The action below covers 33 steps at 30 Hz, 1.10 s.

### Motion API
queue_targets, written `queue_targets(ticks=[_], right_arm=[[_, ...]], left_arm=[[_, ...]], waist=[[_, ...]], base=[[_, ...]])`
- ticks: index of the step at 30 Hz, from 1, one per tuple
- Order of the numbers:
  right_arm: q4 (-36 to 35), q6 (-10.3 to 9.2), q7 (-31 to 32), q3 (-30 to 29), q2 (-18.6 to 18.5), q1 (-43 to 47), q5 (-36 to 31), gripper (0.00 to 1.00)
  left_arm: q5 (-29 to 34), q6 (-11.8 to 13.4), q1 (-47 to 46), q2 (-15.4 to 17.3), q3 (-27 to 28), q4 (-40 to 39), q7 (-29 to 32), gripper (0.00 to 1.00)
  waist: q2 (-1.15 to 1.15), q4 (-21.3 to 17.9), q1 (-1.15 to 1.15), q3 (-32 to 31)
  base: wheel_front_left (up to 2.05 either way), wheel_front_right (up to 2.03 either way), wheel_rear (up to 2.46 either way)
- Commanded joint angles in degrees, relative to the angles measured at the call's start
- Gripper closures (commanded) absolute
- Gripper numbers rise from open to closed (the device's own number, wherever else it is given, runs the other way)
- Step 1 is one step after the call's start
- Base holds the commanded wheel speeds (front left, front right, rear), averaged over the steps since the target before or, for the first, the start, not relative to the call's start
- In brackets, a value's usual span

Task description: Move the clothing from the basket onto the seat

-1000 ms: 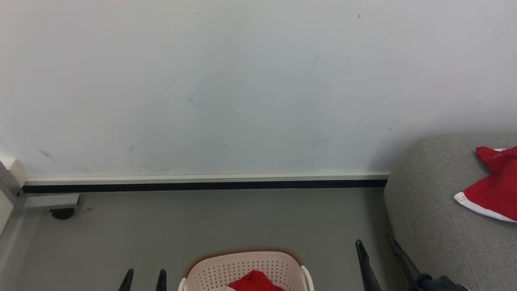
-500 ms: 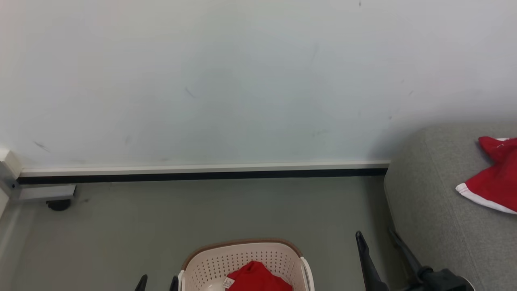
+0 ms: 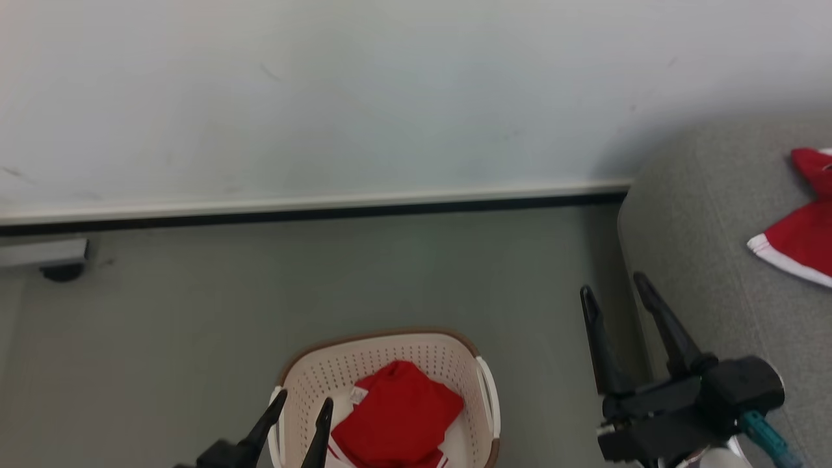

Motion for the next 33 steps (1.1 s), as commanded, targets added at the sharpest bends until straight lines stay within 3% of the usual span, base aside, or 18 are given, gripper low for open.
queue_targets(ticks=[1, 9, 19, 33], right_arm=[[-0.48, -0.04, -0.08, 0.27, -0.53, -1.65, -0.15, 0.00], [-2.83, -0.04, -0.07, 1.38, -0.93, -10.66, -0.89, 0.00], [-6.12, -0.04, -0.08, 5.10, -0.30, -23.73, -1.26, 0.00], [-13.50, -0.04, -0.07, 8.48, 2.80, -31.72, -3.98, 0.00]], left_arm=[[0.67, -0.44, -1.97, 0.40, -0.42, 1.28, -0.18, 0.00], [2.67, -1.80, -14.17, 2.36, -4.55, 10.78, -0.05, 0.00], [3.91, -2.35, -29.41, 7.15, -10.60, 24.23, 0.73, 0.00], [-0.30, -2.40, -42.50, 8.48, -19.84, 38.41, 3.36, 0.00]], waist=[[-0.01, -1.63, -0.01, 5.97], [-0.01, -4.74, -0.01, 16.88], [-0.01, -10.53, -0.01, 29.71], [-0.01, -13.49, -0.01, 42.00]], base=[[0.00, 0.00, 0.00], [0.00, 0.00, 0.00], [0.00, 0.00, 0.00], [0.00, 0.00, 0.00]])
